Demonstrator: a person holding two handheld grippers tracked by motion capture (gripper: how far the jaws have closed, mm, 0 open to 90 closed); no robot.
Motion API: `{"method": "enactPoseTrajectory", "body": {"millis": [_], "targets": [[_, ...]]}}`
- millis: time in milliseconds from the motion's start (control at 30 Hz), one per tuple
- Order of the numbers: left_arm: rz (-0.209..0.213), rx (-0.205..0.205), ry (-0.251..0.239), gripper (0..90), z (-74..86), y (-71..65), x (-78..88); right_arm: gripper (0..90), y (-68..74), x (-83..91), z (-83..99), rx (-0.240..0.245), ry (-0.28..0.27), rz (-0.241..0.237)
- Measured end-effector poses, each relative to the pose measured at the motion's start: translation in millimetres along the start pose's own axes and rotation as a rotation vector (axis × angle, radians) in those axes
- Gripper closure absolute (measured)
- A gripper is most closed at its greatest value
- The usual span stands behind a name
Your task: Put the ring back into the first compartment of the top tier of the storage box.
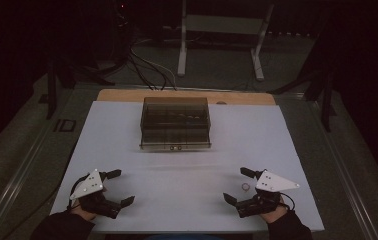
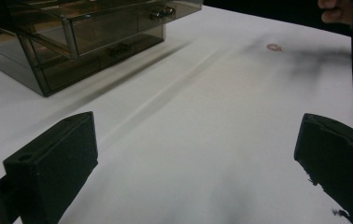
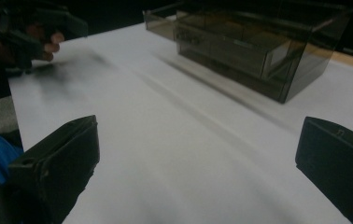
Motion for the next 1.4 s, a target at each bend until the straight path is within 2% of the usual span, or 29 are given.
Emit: {"method": "enactPoseTrajectory", "body": {"millis": [433,600,667,967,1333,1400], "targets": [[0.004,0.001,-0.006,1.1,-1.3,-0.7,-0.6,0.0,-14.7,3.5,-21.9,0.014,-0.043,0.047],[0.005,0.002,-0.008,1.1,-1.3,-0.6,-0.5,0.0,-24.8,0.5,-25.6,0.016,-0.043,0.078],[0.005,0.002,-0.007,1.1,-1.1,-0.6,-0.6,0.0,-30.1,-0.6,-25.8,0.002,-0.047,0.089],[0.008,0.007,-0.013,1.1,-1.6,-0.1,-0.3,0.0,-52.4,-4.7,-13.4,-0.036,0.001,0.147],[0.008,-0.001,-0.007,1.1,-1.8,-1.1,-0.7,0.0,-70.8,-7.3,5.2,-0.043,0.074,0.216],[-0.003,-0.014,0.006,1.1,-1.3,-1.3,-1.0,0.0,-72.8,-7.0,8.6,-0.046,0.088,0.222]]}}
Point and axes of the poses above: each handheld gripper's, and its own axes: x roughly backward along the jaws, z roughly out of its underside, y roughly to its left, the point moved 7 cm from there along -x, roughly forward along the jaws, and after that the axes turned 14 degrees about z, right-handed, at the moved point
